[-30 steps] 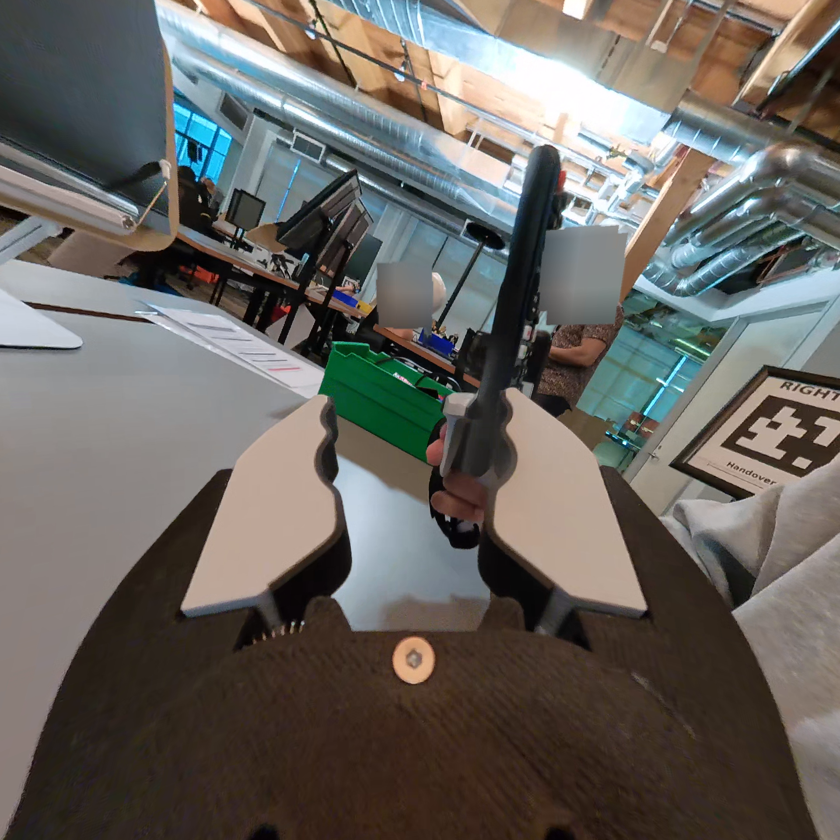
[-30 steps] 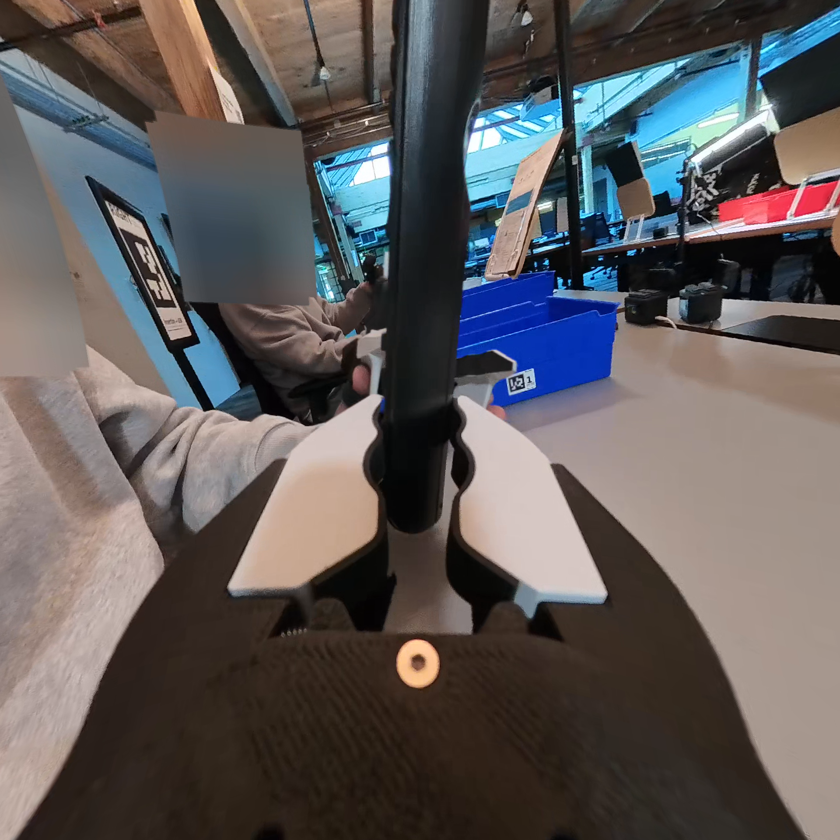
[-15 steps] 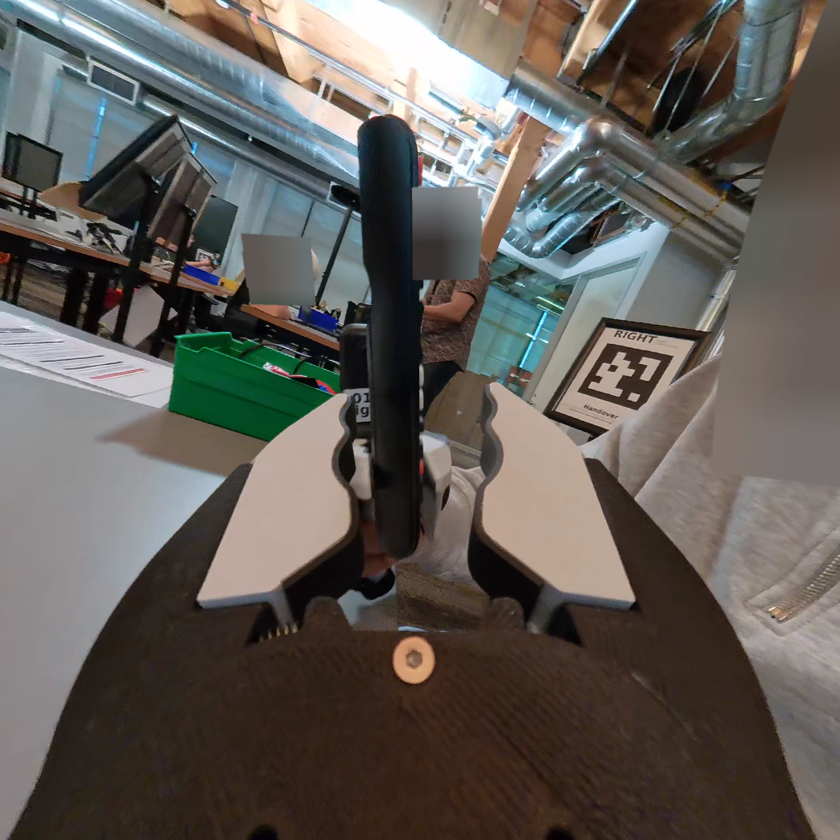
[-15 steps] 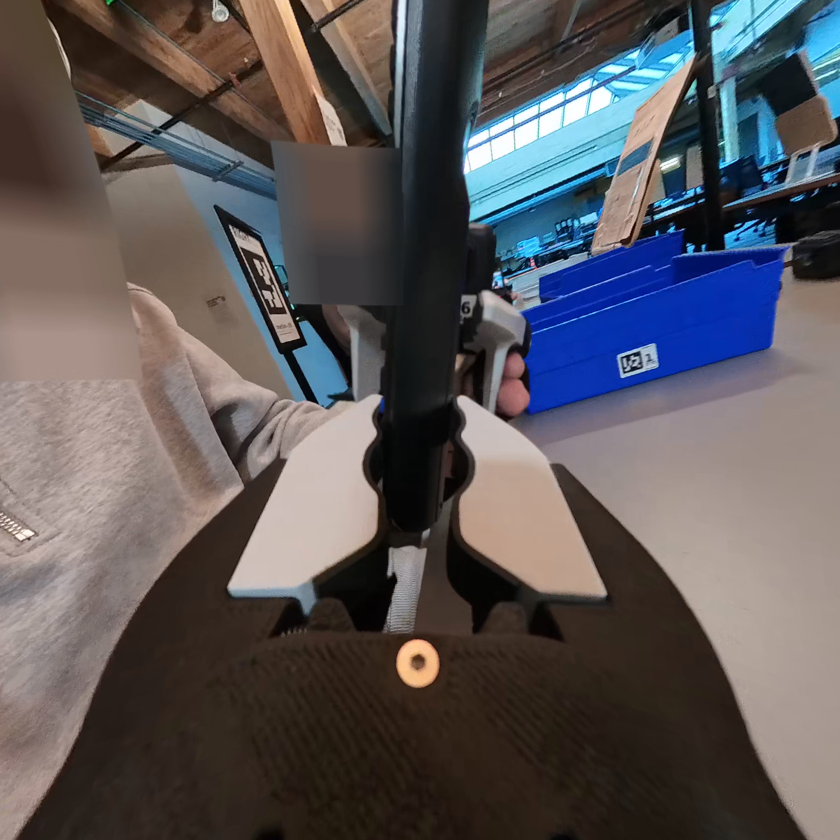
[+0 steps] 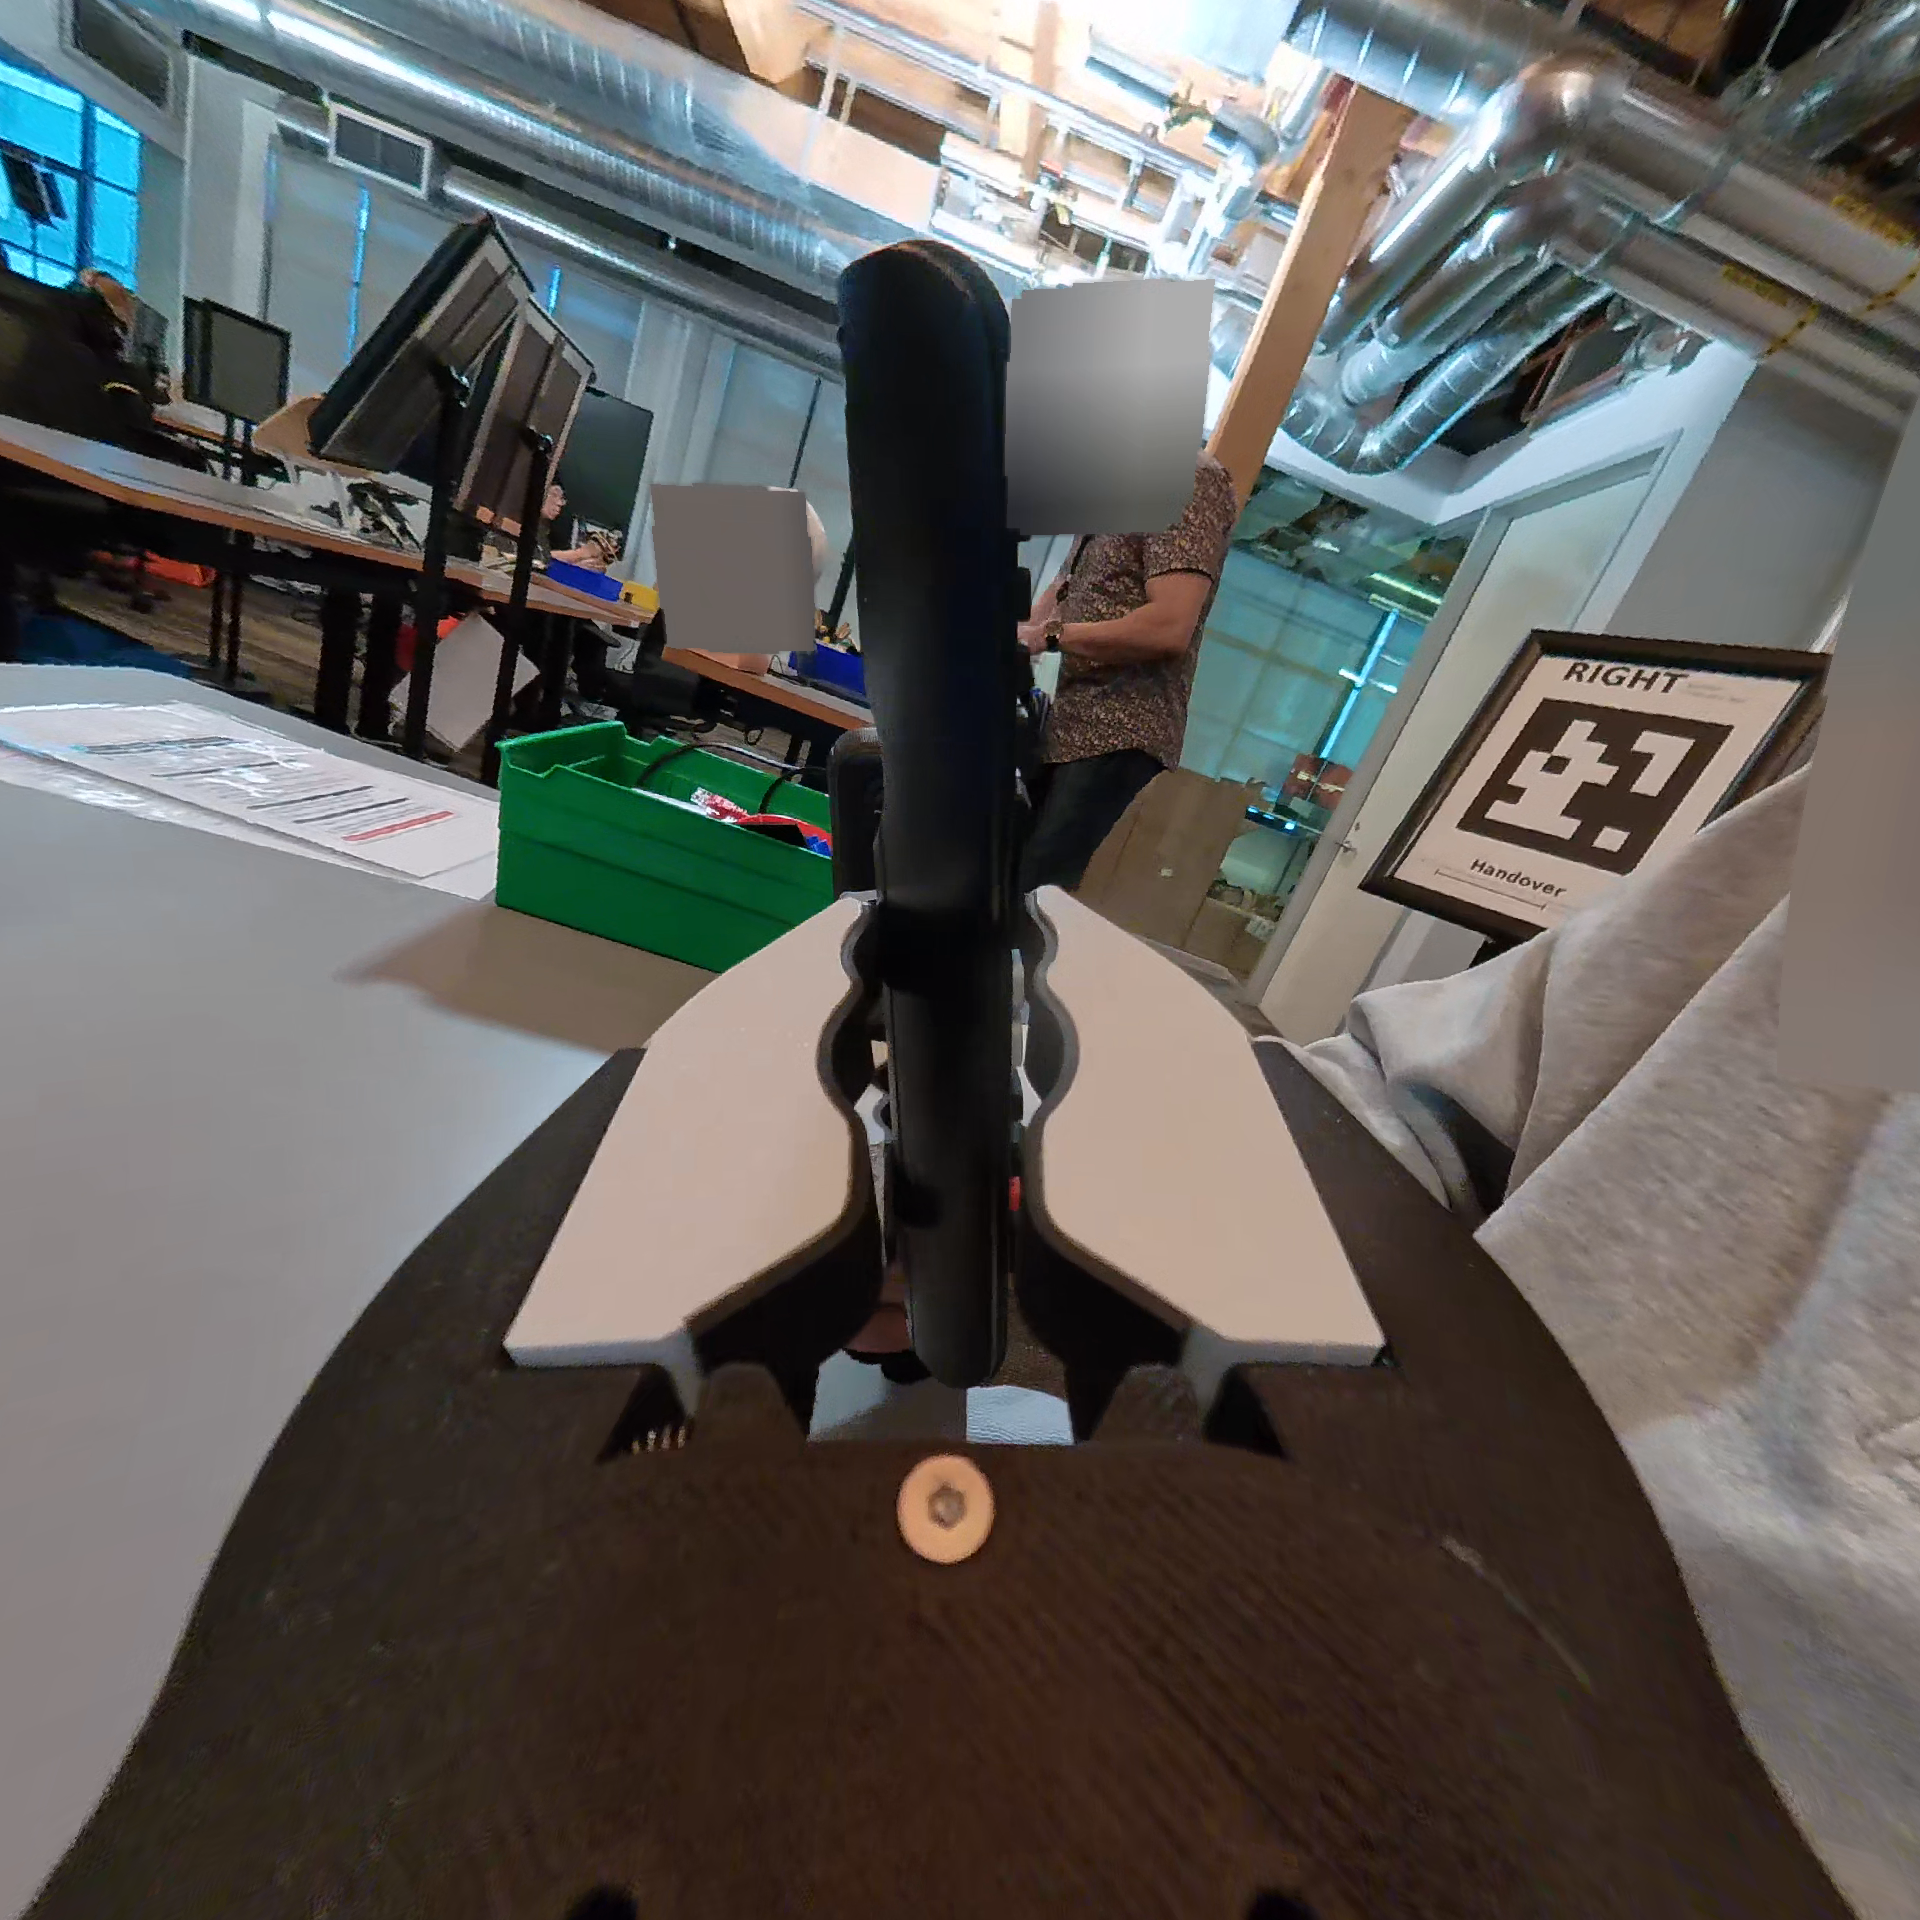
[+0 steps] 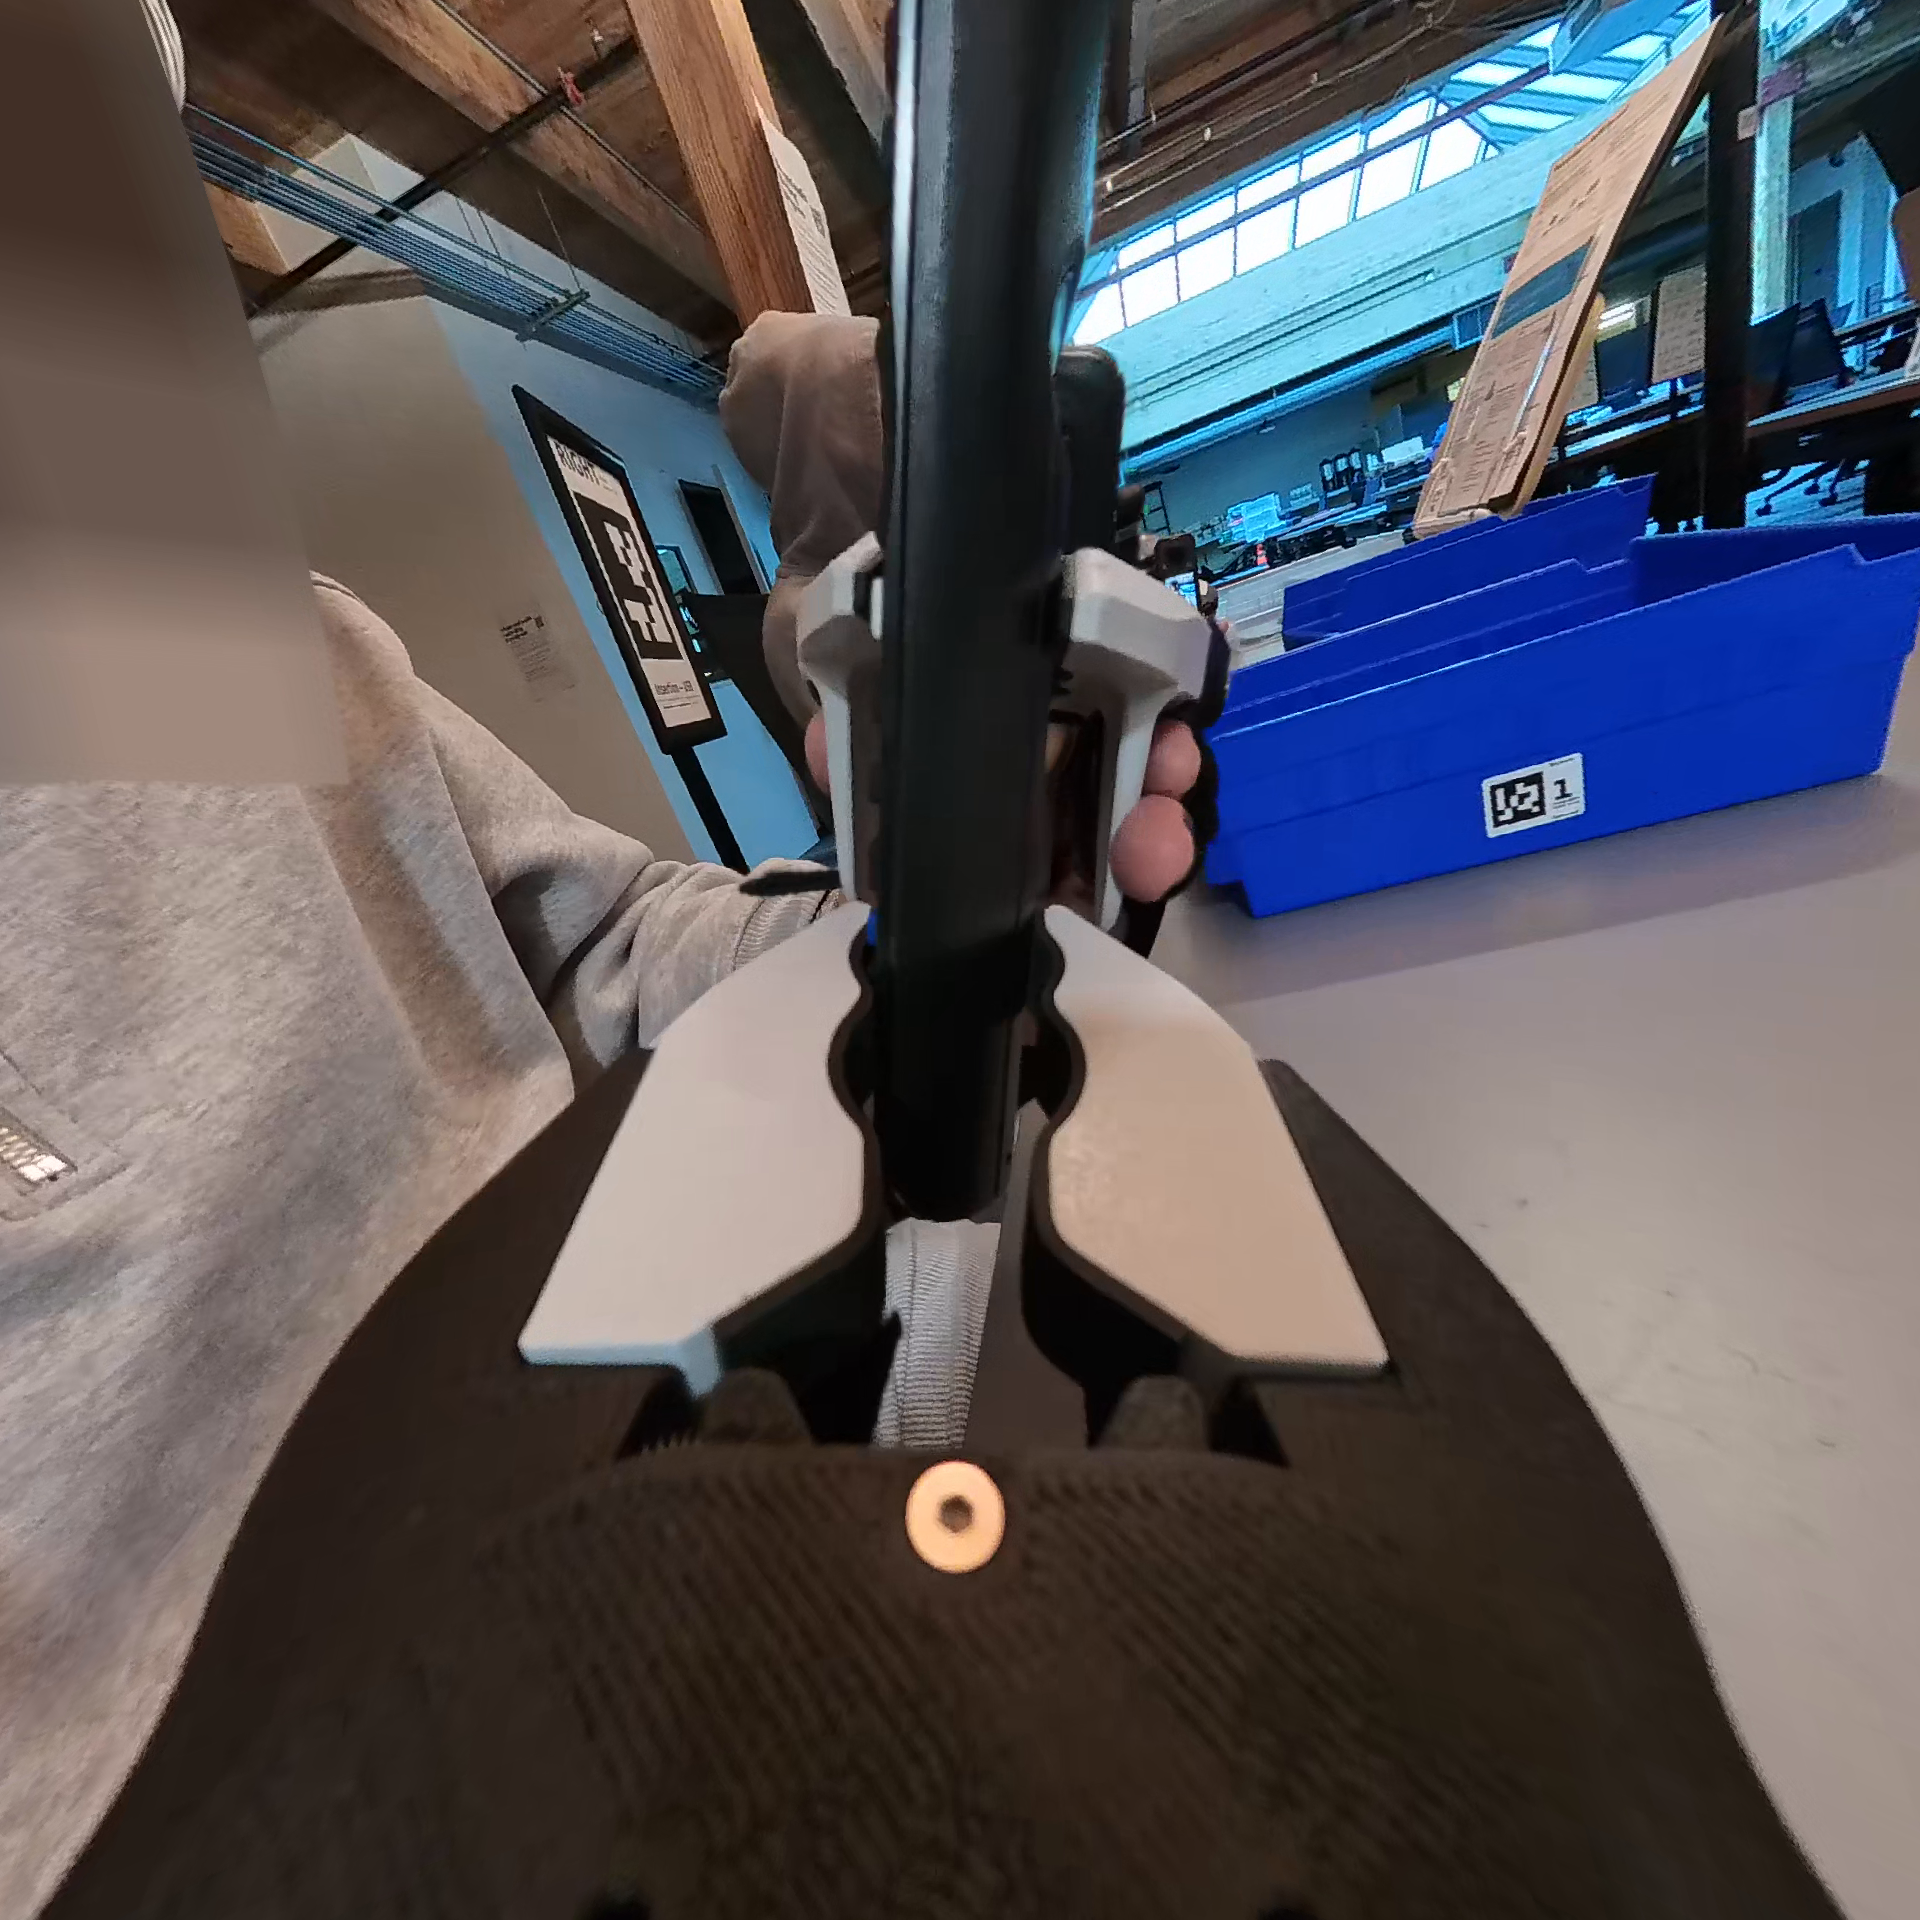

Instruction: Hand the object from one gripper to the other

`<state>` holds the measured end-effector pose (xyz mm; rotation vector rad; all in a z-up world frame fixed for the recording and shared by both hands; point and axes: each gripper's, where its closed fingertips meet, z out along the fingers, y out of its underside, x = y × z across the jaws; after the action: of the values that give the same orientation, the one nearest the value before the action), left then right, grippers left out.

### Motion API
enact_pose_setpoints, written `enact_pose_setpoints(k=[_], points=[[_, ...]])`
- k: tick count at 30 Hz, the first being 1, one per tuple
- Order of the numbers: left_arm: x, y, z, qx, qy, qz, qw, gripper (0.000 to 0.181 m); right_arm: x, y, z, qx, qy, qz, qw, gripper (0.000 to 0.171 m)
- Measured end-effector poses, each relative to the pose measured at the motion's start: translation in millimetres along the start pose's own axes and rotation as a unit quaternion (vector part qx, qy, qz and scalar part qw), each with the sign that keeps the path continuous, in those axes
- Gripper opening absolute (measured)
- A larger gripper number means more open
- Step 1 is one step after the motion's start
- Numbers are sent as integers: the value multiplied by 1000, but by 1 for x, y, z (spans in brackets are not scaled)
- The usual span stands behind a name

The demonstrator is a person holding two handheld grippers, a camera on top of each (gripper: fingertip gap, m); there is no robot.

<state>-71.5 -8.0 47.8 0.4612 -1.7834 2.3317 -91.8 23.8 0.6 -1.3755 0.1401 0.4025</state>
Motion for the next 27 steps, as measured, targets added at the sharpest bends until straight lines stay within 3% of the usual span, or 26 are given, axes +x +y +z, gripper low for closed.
enact_pose_setpoints(k=[2, 5, 8, 16, 27], points=[[-1, -1, 0, -1, -7, 8, 1000, 24, 3, -1, -1, 5, 11, -5, 1000, 27], [-7, 2, -2, -8, -22, 14, 1000, 24, 14, -1, -7, -3, 42, -13, 999, 52], [-16, 4, -7, -6, -34, 10, 999, 24, 23, -8, -19, -5, 67, -14, 998, 59], [-22, 27, -5, -33, -27, 7, 999, 24, 32, -59, -52, 58, 145, -61, 986, 59], [0, 60, 15, -82, 21, 4, 996, 24, 0, -72, -25, 21, 116, -72, 990, 46]])
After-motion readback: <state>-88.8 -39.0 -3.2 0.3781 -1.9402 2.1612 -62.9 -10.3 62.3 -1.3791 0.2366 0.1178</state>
